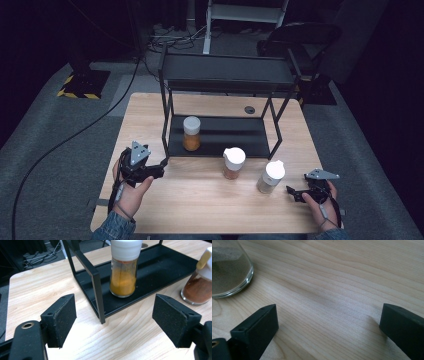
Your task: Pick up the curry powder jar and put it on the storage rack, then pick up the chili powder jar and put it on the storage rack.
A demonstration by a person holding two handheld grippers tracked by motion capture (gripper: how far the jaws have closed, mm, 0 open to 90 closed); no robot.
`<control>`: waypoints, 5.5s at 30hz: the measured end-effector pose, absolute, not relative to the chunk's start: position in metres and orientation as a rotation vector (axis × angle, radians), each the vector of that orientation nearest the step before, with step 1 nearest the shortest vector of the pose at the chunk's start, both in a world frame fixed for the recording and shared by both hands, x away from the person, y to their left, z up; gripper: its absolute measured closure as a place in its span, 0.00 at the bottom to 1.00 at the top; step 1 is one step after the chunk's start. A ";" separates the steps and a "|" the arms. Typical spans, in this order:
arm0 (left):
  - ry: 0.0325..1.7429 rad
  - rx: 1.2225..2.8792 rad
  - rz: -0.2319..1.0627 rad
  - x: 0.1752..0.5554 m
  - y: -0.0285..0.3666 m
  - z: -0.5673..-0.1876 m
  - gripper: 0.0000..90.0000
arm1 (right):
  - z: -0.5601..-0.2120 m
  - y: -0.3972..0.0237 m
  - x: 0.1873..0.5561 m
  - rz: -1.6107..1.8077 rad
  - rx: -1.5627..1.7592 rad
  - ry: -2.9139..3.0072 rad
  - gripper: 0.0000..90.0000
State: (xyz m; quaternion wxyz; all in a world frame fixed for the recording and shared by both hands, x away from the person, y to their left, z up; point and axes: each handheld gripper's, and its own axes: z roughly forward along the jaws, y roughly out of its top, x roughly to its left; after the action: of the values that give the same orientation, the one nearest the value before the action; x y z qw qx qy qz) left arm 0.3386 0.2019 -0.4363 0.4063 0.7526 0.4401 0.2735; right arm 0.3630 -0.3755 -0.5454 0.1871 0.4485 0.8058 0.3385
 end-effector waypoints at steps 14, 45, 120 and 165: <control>1.141 1.925 0.662 0.331 0.207 -0.466 0.21 | -0.545 -0.375 0.363 0.953 1.262 2.268 0.02; 1.258 1.985 0.588 0.324 0.220 -0.521 0.20 | -0.545 -0.375 0.363 0.953 1.261 2.269 0.02; 1.326 2.056 0.515 0.331 0.224 -0.545 0.05 | -0.495 -0.372 0.345 1.097 1.214 2.146 0.05; 1.323 2.058 0.513 0.331 0.225 -0.545 0.05 | -0.435 -0.344 0.328 1.201 1.163 2.075 0.06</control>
State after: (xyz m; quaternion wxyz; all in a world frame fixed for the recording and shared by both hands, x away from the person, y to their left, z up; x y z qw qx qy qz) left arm 0.3313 0.2247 -0.5452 0.3153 0.7813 0.5023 0.1948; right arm 0.3282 -0.3436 -0.4345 0.2363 0.4241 0.7566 0.4380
